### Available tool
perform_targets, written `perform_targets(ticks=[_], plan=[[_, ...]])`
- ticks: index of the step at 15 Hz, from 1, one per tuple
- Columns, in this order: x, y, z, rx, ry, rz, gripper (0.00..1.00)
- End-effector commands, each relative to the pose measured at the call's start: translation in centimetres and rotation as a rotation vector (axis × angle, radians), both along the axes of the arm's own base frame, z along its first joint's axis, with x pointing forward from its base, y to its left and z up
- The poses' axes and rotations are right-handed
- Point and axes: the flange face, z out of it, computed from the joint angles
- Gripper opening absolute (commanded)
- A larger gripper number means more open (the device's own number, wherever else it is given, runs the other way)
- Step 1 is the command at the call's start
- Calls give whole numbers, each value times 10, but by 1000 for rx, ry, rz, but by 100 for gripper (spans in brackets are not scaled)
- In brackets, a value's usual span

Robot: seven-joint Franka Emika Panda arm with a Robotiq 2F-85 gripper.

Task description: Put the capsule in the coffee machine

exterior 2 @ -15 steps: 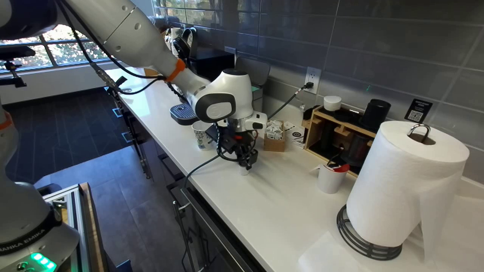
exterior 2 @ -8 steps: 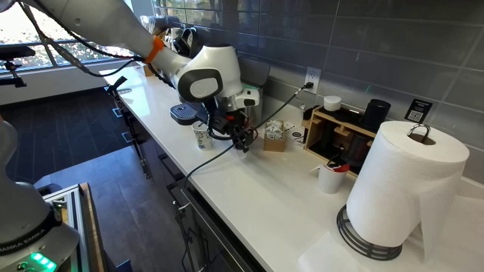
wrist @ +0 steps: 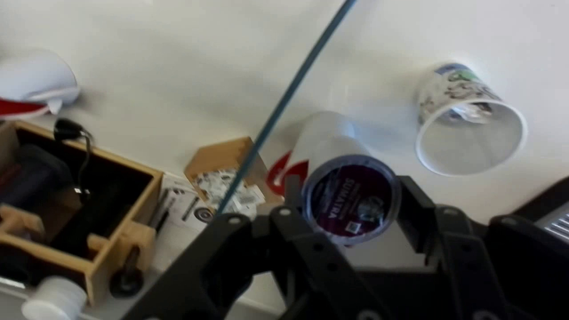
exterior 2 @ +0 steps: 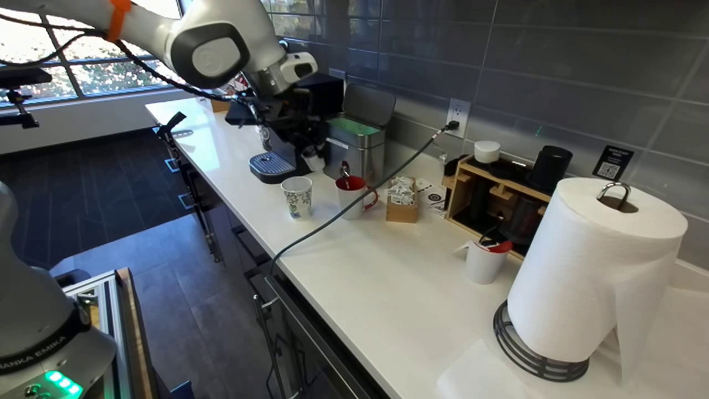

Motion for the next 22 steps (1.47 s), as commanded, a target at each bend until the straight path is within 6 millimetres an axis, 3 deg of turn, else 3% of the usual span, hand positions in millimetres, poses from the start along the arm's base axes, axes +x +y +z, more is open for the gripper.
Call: perform_targets(ticks=[1, 5, 8, 9, 10, 12, 15, 16, 18, 22], plan=[[-21, 77, 42, -40, -7, 199, 29], [-29, 160, 77, -82, 34, 416, 29], [-32, 209, 96, -115, 56, 578, 29], [-31, 215, 100, -117, 68, 631, 29], [-40, 204, 96, -109, 31, 544, 54], [-38, 216, 102, -120, 39, 597, 54], [-32, 215, 100, -125, 44, 612, 54], [-31, 215, 100, -125, 46, 613, 29], [-21, 243, 111, -117, -10, 653, 29], [-29, 293, 125, -107, -60, 691, 29]])
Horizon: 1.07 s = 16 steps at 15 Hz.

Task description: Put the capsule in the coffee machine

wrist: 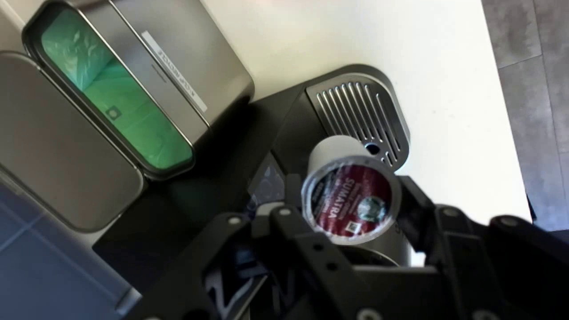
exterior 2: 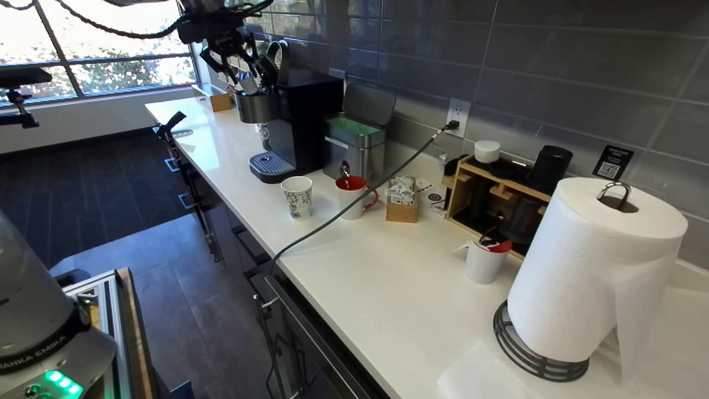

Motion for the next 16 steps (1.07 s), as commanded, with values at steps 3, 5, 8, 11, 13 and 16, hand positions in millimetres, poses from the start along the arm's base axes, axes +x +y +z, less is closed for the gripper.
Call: perform_targets(ticks=[3, 5, 8, 11, 13, 16], plan=[[-8, 69, 8, 14, 4, 64, 29], [-8, 93, 10, 18, 9, 102, 29], [0, 121, 15, 22, -6, 124, 29], [16, 144, 15, 26, -15, 137, 29], [7, 136, 16, 36, -37, 142, 54], [18, 142, 12, 38, -27, 98, 29]])
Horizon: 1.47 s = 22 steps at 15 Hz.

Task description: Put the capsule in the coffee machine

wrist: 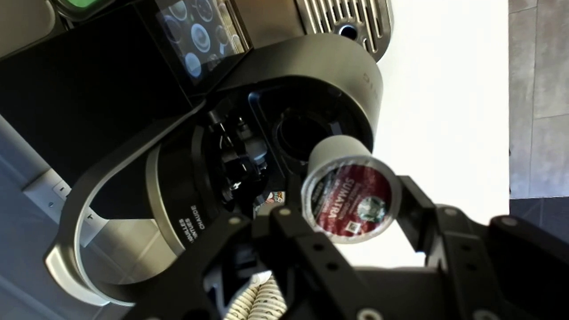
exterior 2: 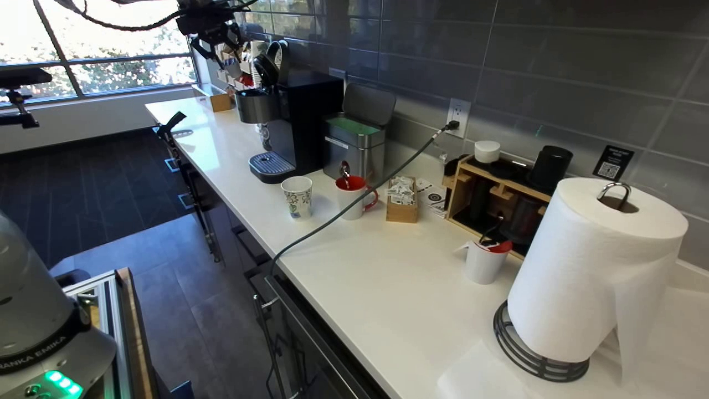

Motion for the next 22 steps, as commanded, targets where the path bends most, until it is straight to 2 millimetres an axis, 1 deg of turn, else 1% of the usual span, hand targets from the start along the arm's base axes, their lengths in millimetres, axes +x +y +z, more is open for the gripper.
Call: perform_targets(ticks=[1, 4, 6, 10, 13, 17, 22], plan=[[3, 7, -3, 2, 8, -82, 29], [7, 16, -12, 2, 16, -219, 29], [8, 24, -16, 33, 23, -301, 29], [16, 41, -21, 74, 19, -398, 29], [25, 50, -28, 70, 18, -455, 29], [41, 54, -45, 27, 35, -522, 29], [57, 64, -50, 47, 41, -546, 29]])
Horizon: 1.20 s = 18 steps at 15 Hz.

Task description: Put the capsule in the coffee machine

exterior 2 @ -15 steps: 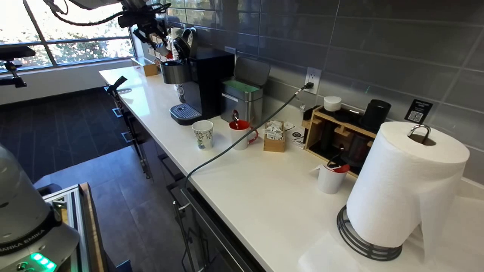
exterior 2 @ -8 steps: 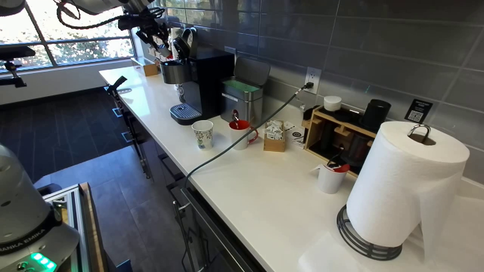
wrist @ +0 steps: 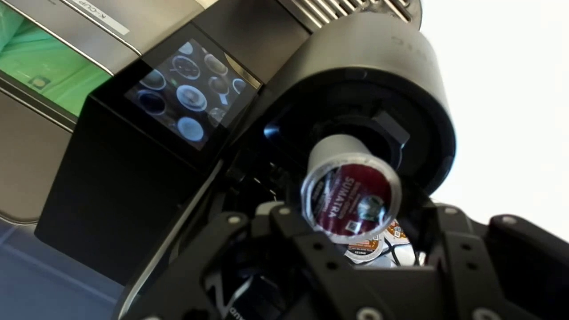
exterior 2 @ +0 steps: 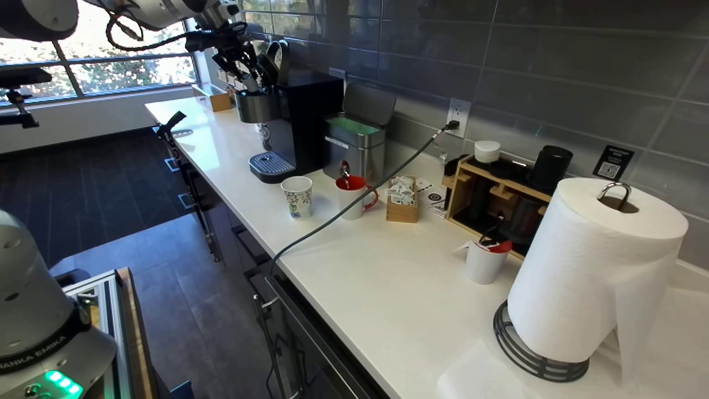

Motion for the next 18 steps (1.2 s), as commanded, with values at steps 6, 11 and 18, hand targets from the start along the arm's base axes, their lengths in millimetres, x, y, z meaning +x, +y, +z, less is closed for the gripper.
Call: perform_targets(ticks=[6, 11, 18], plan=[[12, 14, -11, -75, 86, -56, 29], [13, 23, -9, -77, 115, -58, 81], [14, -15, 16, -74, 111, -195, 100]])
